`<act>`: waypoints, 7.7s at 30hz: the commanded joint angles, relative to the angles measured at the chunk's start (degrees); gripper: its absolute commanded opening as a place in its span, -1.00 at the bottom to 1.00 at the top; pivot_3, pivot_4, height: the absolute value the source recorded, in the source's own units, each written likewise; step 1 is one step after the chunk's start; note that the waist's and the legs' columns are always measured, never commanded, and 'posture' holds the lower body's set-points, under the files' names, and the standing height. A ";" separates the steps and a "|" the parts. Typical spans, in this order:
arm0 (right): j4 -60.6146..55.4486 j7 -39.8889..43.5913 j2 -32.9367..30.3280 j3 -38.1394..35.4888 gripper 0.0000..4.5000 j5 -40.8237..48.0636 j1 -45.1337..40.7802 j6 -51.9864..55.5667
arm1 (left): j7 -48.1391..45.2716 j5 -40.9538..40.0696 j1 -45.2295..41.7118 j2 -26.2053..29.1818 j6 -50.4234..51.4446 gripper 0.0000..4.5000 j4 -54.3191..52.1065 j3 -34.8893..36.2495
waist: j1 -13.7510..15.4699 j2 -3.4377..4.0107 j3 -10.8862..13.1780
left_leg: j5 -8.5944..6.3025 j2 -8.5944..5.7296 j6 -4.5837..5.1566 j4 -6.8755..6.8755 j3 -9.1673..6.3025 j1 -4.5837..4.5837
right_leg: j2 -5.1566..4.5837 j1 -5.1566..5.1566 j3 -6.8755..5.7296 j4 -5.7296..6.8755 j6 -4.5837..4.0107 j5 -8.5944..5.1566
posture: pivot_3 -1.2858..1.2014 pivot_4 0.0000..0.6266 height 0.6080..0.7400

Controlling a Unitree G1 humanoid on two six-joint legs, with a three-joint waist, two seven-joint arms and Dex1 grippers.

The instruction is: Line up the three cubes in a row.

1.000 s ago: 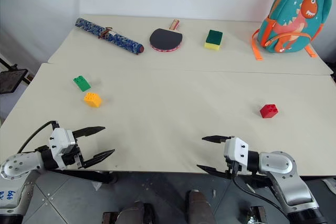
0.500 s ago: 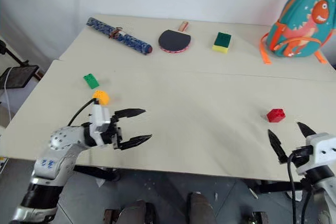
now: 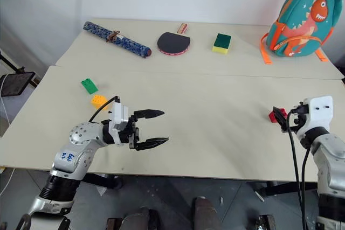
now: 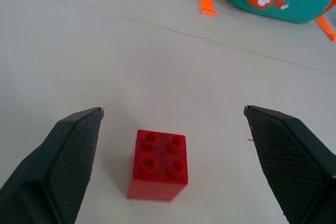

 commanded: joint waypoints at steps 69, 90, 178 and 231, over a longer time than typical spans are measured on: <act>-10.59 42.62 6.48 11.65 0.99 10.82 2.92 -29.30 | 33.31 3.67 -6.50 7.86 -3.37 1.00 26.90 29.61 | 0.67 0.10 0.12 | -0.29 0.40 -0.09 -0.07 0.38 0.01 | -0.01 -0.10 -0.81 -0.29 -0.14 0.22 | 0.03 -0.52 1.00; -17.74 40.65 5.25 12.70 0.99 12.05 5.28 -20.14 | 72.89 13.48 -22.58 -6.51 31.43 1.00 14.71 24.74 | 1.36 -0.02 0.19 | -0.30 0.53 -0.21 0.03 0.84 -0.05 | 0.14 -0.18 -0.91 -0.27 -0.10 0.24 | 0.03 -0.52 1.00; -29.71 38.42 8.04 18.40 1.00 15.37 10.07 -21.07 | 0.20 -6.39 15.69 8.70 -3.59 1.00 8.30 37.53 | 1.51 0.04 0.20 | -0.37 0.59 -0.16 0.19 0.40 0.13 | 0.06 -0.09 -0.83 -0.09 -0.30 0.13 | 0.03 -0.52 1.00; -19.56 41.75 -0.47 10.56 1.00 12.21 14.42 -22.65 | -19.55 0.18 -9.48 10.80 -7.92 -0.34 24.16 8.82 | 1.94 -0.18 0.04 | -0.47 0.61 -0.29 0.11 0.87 0.03 | -0.06 -0.08 -1.66 -0.32 -0.42 0.07 | 0.03 -0.52 1.00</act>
